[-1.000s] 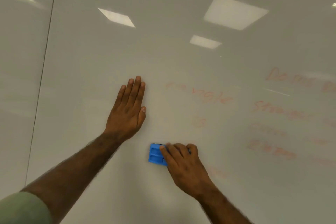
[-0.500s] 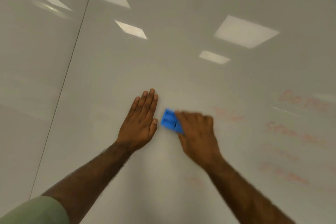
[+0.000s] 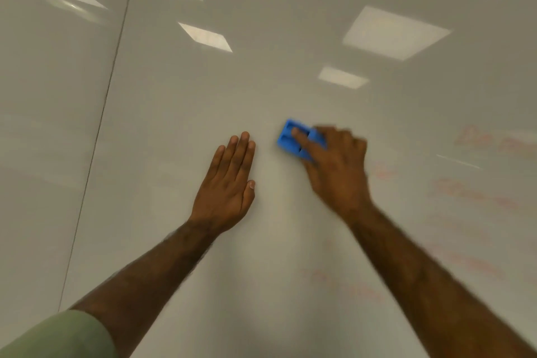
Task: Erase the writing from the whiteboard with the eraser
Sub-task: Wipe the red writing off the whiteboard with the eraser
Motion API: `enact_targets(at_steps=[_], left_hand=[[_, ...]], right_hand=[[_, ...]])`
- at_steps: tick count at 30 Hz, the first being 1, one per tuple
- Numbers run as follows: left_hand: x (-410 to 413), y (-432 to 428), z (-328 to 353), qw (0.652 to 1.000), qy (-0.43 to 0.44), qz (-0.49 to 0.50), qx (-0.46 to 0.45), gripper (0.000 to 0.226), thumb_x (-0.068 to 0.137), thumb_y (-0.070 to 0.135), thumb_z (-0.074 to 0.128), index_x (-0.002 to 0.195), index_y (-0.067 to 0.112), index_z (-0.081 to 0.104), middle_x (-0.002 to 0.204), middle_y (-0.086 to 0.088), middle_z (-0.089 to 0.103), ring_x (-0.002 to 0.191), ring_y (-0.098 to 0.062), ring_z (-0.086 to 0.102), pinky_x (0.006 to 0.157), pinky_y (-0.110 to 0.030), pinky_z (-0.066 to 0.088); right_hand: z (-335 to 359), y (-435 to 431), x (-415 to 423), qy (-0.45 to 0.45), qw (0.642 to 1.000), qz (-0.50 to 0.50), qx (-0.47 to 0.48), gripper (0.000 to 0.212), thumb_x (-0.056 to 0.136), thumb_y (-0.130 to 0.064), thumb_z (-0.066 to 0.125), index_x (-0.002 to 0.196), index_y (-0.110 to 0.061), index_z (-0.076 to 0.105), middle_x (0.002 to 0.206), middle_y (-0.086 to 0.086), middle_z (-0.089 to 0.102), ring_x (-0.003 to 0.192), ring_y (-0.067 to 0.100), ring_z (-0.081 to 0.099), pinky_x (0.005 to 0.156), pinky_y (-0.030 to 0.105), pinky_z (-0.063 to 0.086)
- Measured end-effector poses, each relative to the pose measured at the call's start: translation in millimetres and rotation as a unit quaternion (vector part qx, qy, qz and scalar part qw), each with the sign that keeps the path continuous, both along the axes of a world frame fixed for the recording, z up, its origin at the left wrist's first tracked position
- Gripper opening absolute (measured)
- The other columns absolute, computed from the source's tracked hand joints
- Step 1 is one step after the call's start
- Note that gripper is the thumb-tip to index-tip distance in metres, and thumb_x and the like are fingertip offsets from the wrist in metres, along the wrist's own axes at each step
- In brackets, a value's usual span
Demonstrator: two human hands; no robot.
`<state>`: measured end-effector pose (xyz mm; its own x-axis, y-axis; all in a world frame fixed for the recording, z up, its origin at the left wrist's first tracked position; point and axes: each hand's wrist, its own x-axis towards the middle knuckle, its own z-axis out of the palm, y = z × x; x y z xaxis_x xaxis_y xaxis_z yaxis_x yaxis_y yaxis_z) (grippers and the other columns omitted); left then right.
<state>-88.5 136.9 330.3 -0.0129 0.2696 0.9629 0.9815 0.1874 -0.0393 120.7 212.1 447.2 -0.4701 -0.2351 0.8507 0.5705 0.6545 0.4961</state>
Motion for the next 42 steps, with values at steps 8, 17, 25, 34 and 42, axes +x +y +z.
enact_targets(at_steps=[8,17,25,34,42], left_hand=[[-3,5,-2,1.0,0.012,0.01,0.012,0.074,0.101,0.026,0.035,0.166,0.003,0.007,0.176,-0.016,0.003,0.164,-0.031,0.003,0.134,-0.045,0.004],[-2,7,-1,1.0,0.01,0.017,0.021,0.073,0.102,0.026,0.033,0.166,0.004,0.007,0.175,-0.018,0.007,0.163,-0.033,0.005,0.134,-0.046,0.003],[-1,6,-3,1.0,0.001,0.007,0.017,0.075,0.102,0.024,0.035,0.166,0.005,0.002,0.176,-0.016,0.002,0.164,-0.032,0.001,0.134,-0.043,-0.002],[-2,8,-2,1.0,-0.003,0.001,0.028,0.076,0.1,0.025,0.036,0.167,0.005,0.004,0.175,-0.018,0.004,0.163,-0.035,0.003,0.133,-0.044,-0.002],[4,5,-5,1.0,-0.02,0.001,0.019,0.075,0.101,0.026,0.033,0.166,0.003,0.006,0.175,-0.016,0.003,0.163,-0.033,0.003,0.133,-0.043,-0.003]], right_hand=[[-193,22,54,-0.24,0.971,-0.006,0.003,0.064,0.083,-0.001,0.063,0.143,-0.019,0.05,0.141,0.017,0.044,0.118,0.036,0.047,0.089,0.048,0.033],[-8,16,38,0.014,0.998,-0.016,-0.056,0.055,0.086,-0.023,0.067,0.139,-0.019,0.053,0.132,0.018,0.052,0.114,0.037,0.048,0.088,0.047,0.036],[-256,20,81,-0.235,0.97,0.007,-0.059,0.044,0.093,0.0,0.052,0.135,-0.011,0.057,0.135,0.023,0.049,0.118,0.039,0.052,0.09,0.05,0.036],[-81,28,58,-0.047,0.998,-0.002,-0.049,0.036,0.099,-0.028,0.056,0.135,-0.025,0.059,0.132,0.015,0.058,0.116,0.037,0.051,0.087,0.044,0.037],[-147,30,56,-0.059,0.997,0.037,-0.031,0.044,0.088,-0.009,0.07,0.131,-0.012,0.062,0.128,0.021,0.053,0.111,0.038,0.05,0.085,0.048,0.037]])
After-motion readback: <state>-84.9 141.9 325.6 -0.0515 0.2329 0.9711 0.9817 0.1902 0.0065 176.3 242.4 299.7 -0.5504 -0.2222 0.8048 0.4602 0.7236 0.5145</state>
